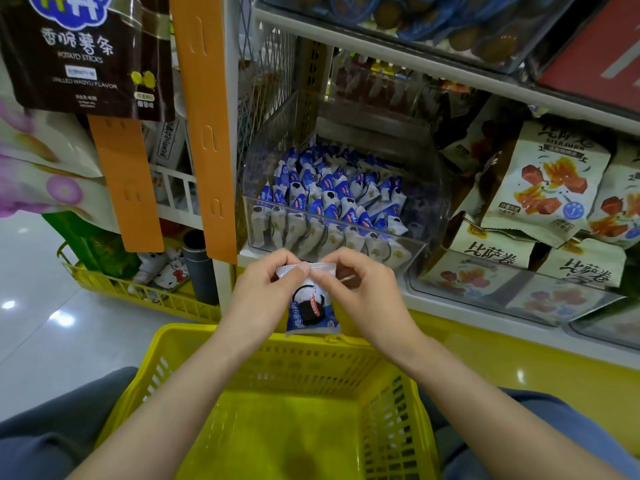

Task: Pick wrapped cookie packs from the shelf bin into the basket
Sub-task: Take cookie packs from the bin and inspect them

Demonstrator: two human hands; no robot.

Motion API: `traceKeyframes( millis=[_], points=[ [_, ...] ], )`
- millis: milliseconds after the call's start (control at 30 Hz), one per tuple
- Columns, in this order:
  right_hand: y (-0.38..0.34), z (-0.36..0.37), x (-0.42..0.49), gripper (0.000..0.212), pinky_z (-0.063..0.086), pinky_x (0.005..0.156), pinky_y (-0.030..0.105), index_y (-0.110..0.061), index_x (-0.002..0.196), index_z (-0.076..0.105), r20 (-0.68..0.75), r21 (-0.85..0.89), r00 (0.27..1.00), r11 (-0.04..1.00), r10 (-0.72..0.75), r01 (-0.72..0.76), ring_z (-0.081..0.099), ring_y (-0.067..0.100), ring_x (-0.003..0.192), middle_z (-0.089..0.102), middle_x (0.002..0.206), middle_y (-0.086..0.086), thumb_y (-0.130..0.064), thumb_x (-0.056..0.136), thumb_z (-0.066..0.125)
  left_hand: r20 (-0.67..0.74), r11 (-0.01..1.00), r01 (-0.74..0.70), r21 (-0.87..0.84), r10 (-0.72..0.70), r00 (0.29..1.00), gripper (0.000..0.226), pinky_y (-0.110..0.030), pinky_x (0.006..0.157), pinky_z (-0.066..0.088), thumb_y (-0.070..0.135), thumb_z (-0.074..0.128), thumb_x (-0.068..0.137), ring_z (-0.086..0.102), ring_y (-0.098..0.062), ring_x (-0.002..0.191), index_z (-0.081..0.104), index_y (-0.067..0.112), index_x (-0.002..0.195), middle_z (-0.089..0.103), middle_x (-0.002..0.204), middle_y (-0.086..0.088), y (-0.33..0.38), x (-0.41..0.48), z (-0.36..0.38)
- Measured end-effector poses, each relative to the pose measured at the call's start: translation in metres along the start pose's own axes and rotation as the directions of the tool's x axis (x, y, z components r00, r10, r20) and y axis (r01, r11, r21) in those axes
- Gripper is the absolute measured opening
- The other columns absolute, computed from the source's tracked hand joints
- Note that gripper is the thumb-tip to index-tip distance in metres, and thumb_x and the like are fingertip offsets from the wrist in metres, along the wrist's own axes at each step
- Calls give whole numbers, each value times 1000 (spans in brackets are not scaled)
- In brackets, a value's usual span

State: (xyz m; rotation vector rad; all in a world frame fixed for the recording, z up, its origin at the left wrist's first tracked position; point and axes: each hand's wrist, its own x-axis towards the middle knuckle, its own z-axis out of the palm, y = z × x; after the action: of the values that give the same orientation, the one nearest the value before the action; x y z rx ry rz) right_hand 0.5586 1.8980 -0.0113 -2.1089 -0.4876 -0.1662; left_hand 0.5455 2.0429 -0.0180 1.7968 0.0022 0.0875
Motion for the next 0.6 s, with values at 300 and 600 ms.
traceKeyframes(
  millis=[300,600],
  points=[
    [-2,-11,3,3,45,65,18,-22,87,59,-233,-160,964,983,-126,89,54,5,74,57,80,-9,-21,89,59,-74,998,45,-31,-48,996,13,-37,75,50,18,51,93,61,-22,78,55,19,81,60,80,-2,-1,4,-3],
    [-4,-9,-4,6,49,82,30,-10,88,68,-55,-232,935,916,-349,328,57,11,96,61,99,1,-12,83,65,193,826,321,-463,-260,946,39,-31,72,54,43,42,93,68,-19,82,66,16,106,73,93,-5,4,6,-8]
  ],
)
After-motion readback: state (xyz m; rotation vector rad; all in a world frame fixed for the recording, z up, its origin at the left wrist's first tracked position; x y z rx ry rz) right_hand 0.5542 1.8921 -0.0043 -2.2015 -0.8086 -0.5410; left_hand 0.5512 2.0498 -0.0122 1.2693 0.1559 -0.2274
